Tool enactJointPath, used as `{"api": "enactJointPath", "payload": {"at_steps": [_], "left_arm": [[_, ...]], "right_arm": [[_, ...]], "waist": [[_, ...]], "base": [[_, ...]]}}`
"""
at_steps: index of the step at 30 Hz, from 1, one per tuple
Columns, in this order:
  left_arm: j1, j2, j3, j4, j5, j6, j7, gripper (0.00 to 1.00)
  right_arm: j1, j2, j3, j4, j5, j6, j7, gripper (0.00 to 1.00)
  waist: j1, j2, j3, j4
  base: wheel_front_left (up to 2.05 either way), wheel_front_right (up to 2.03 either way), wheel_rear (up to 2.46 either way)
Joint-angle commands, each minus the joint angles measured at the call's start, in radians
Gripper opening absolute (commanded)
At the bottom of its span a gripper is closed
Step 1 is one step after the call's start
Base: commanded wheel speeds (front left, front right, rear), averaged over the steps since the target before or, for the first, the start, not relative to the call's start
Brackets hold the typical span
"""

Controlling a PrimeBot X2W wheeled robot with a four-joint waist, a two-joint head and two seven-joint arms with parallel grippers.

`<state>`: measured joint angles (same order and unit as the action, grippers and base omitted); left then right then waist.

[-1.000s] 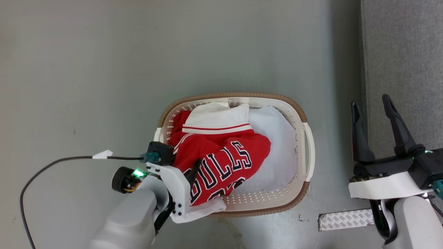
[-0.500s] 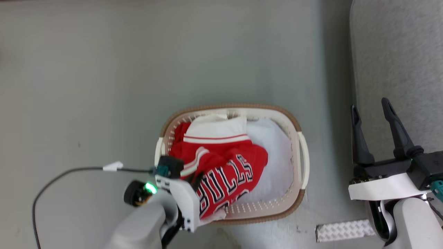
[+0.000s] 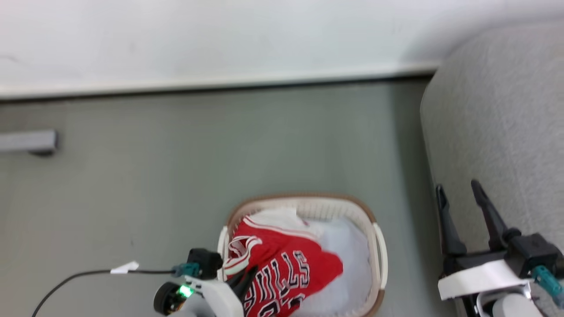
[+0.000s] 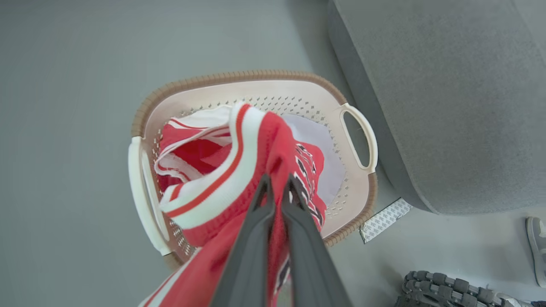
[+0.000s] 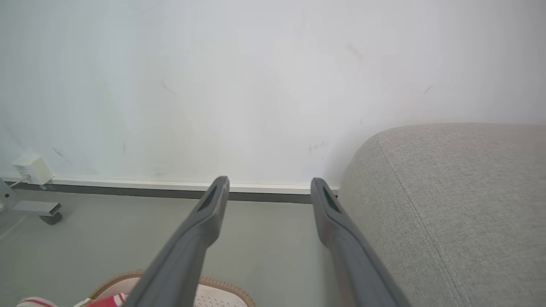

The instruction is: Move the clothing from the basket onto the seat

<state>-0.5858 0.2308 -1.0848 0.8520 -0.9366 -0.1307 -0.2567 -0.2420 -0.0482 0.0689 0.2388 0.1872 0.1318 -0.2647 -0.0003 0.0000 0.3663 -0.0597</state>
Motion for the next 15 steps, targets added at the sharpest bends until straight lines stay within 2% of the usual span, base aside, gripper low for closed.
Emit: {"api": "enactJointPath", "payload": {"at_steps": [1,5,15], "left_arm": [[0.03,0.019,0.009,-0.021,-0.006,0.002,-0.006,0.0],[0.07,0.048,0.066,-0.099,0.02,0.025,-0.008,0.0],[0.23,0.143,0.237,-0.418,0.13,0.151,-0.008,0.0]], "right_arm": [[0.027,-0.004,0.001,0.011,0.015,-0.002,0.0,1.0],[0.067,-0.004,-0.002,0.023,0.023,-0.002,0.0,1.0],[0.143,-0.004,-0.005,0.031,0.025,-0.002,0.0,1.0]], "waist": [[0.0003,0.0,-0.108,0.018],[0.0003,0.0,-0.182,0.027],[0.0003,0.0,-0.297,0.042]], "base": [[0.0,0.0,0.0],[0.0,0.0,0.0],[0.0,0.0,0.0]]}}
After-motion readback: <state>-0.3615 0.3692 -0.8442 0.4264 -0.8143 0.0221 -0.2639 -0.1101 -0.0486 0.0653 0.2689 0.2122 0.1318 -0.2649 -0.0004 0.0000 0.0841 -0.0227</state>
